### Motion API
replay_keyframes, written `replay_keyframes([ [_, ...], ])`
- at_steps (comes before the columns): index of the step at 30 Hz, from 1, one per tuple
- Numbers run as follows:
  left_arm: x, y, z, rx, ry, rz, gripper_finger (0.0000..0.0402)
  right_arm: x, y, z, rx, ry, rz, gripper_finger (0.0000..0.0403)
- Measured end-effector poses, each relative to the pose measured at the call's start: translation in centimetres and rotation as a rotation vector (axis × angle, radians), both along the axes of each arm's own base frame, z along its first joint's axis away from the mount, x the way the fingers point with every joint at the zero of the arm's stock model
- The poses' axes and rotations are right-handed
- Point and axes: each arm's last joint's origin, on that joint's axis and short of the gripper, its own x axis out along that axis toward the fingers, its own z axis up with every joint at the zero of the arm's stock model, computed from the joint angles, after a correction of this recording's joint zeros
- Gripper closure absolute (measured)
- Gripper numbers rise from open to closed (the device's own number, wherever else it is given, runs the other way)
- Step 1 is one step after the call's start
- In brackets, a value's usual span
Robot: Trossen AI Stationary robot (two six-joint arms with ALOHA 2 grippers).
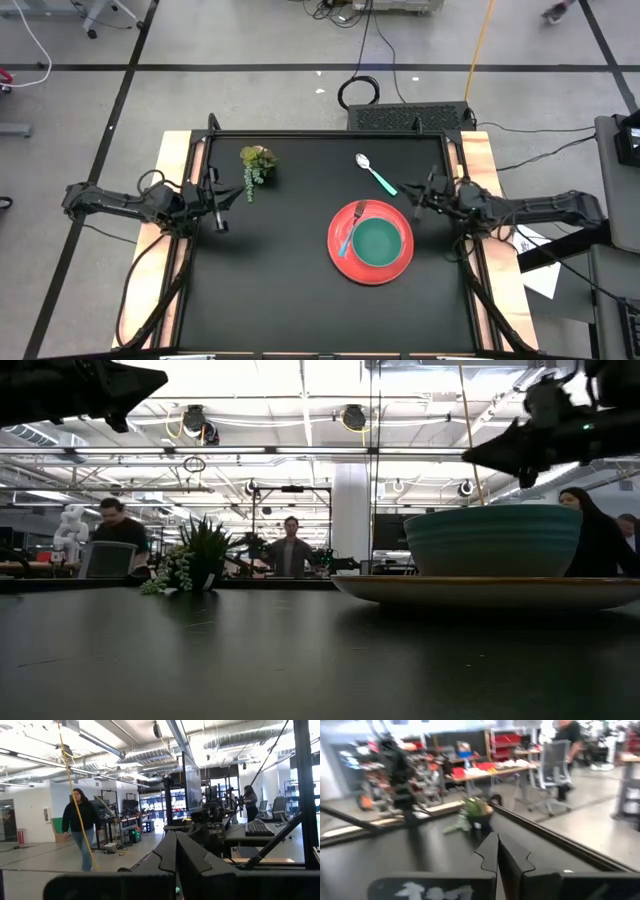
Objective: Set table place
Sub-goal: Put the blue spoon into the green bowl
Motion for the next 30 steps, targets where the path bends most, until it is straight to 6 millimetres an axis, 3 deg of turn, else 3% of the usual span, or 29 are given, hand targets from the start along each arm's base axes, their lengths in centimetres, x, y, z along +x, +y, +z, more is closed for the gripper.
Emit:
replay_keyframes([
  [15,-0.1,0.0,0.1,-0.003,-0.015,-0.002,0.0394,2.3,-3.1,-0.4,0.118,0.264,-0.208,0.0403],
  [24,0.0,0.0,0.1,-0.002,-0.015,-0.01,0.0394,3.5,-5.1,2.2,0.204,0.33,-0.148,0.0403],
  [30,0.0,0.0,0.1,-0.004,-0.012,-0.011,0.0394,4.0,-6.2,2.4,0.294,0.457,-0.172,0.0403],
])
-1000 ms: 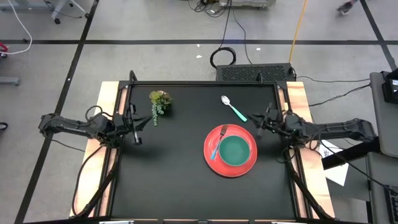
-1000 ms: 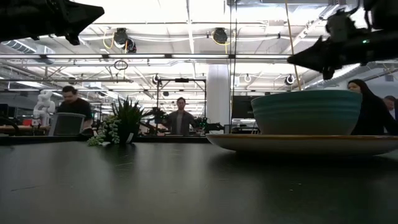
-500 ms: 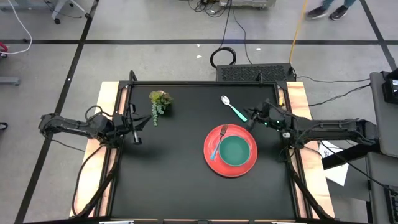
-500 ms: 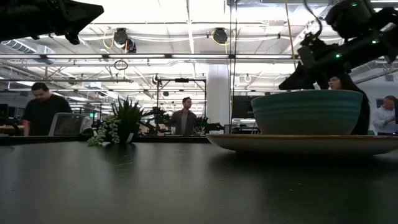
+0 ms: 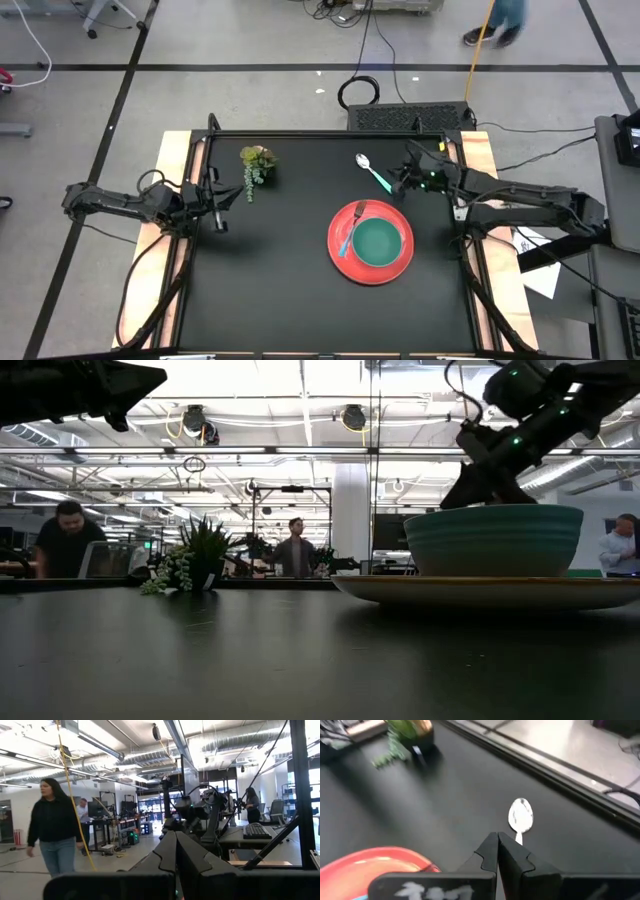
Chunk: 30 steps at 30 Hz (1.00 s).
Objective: Set table place
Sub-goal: Put the blue spoon into the green bowl
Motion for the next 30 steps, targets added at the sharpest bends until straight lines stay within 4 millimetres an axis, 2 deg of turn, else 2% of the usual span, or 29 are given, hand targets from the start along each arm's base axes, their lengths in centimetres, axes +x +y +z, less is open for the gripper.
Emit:
replay_keyframes([
  [10,0.0,0.0,0.0,0.0,0.0,0.0,0.0394,0.7,-1.0,-0.8,-0.004,0.107,0.0,0.0403],
  [21,0.0,0.0,0.0,0.004,-0.001,0.002,0.0394,1.0,-1.0,-0.6,-0.051,0.103,0.035,0.0403],
  [30,0.0,0.0,0.0,0.006,-0.001,0.003,0.0394,1.1,-1.1,-1.2,0.019,0.11,0.047,0.0391],
])
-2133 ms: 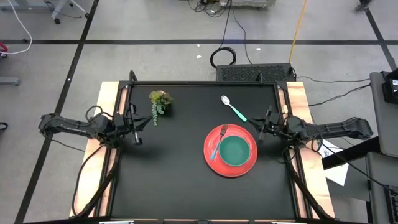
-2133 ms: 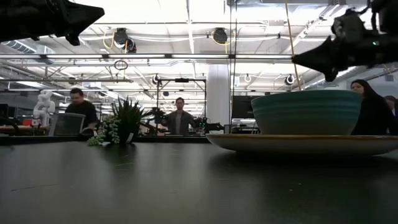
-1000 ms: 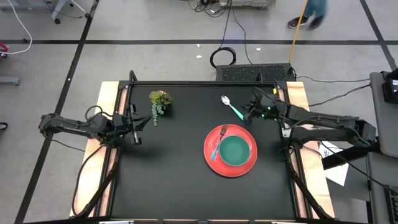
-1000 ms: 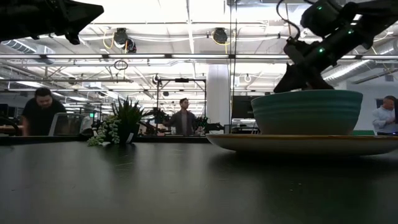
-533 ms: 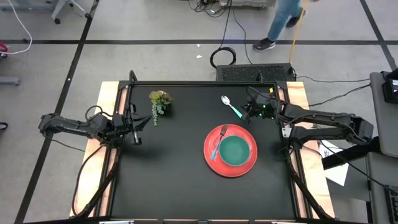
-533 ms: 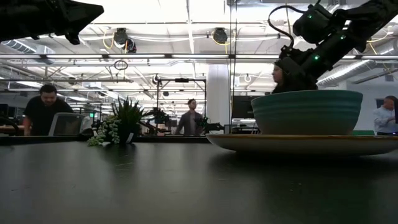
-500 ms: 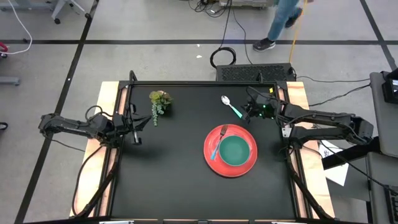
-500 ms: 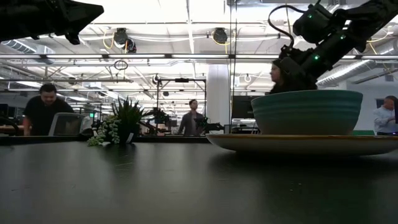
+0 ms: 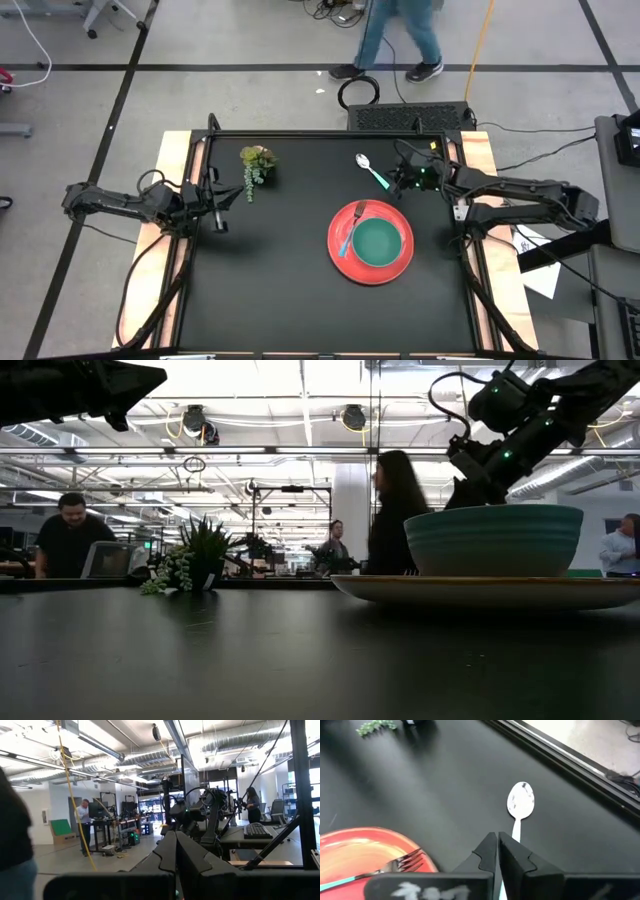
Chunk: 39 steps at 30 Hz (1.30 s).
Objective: Set table place
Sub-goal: Put the blue spoon into the green bowl
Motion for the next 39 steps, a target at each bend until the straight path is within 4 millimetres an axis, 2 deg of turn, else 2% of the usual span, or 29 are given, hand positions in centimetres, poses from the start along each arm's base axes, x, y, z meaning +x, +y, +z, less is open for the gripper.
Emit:
replay_keyframes([
  [5,0.0,0.0,0.0,0.007,0.001,0.003,0.0394,0.0,-0.5,0.1,0.012,0.044,-0.013,0.0363],
  [13,0.0,0.0,0.0,0.008,0.001,0.003,0.0394,1.0,-1.1,2.6,-0.019,0.035,0.002,0.0299],
  [17,0.0,0.0,0.0,0.007,0.0,0.003,0.0394,1.2,-1.2,3.0,-0.03,0.018,0.003,0.0278],
  [28,0.1,0.0,-0.2,-0.001,0.02,-0.001,0.0394,1.7,-1.1,3.3,-0.06,-0.089,0.0,0.0271],
  [39,0.1,0.0,-0.2,0.002,0.021,0.0,0.0394,1.7,-1.1,3.1,-0.021,-0.113,-0.032,0.0271],
])
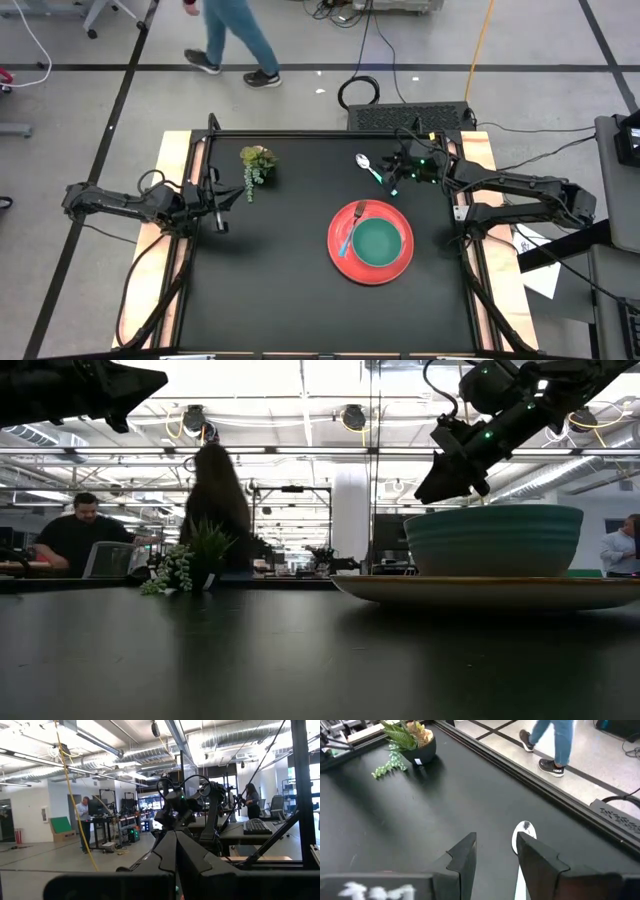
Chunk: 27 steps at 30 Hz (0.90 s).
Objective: Set table place
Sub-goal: Put the blue spoon into the green bowl
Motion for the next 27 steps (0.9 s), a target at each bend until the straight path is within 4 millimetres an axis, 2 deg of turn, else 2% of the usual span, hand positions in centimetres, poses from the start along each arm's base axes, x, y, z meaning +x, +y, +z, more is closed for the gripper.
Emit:
replay_keyframes([
  [7,0.0,0.0,0.0,0.002,0.0,0.001,0.0394,-0.5,-0.5,-0.3,0.046,0.01,-0.053,0.0275],
  [12,0.0,0.0,0.0,0.017,0.0,0.006,0.0394,-0.4,-1.5,0.2,0.092,0.084,-0.095,0.0281],
  [20,-0.1,0.0,0.3,0.02,-0.026,0.01,0.0394,2.0,-3.4,2.0,0.105,0.23,-0.067,0.0282],
  [27,-0.1,0.0,0.2,0.022,-0.015,0.01,0.0394,3.6,-5.3,1.7,0.173,0.417,-0.05,0.0282],
])
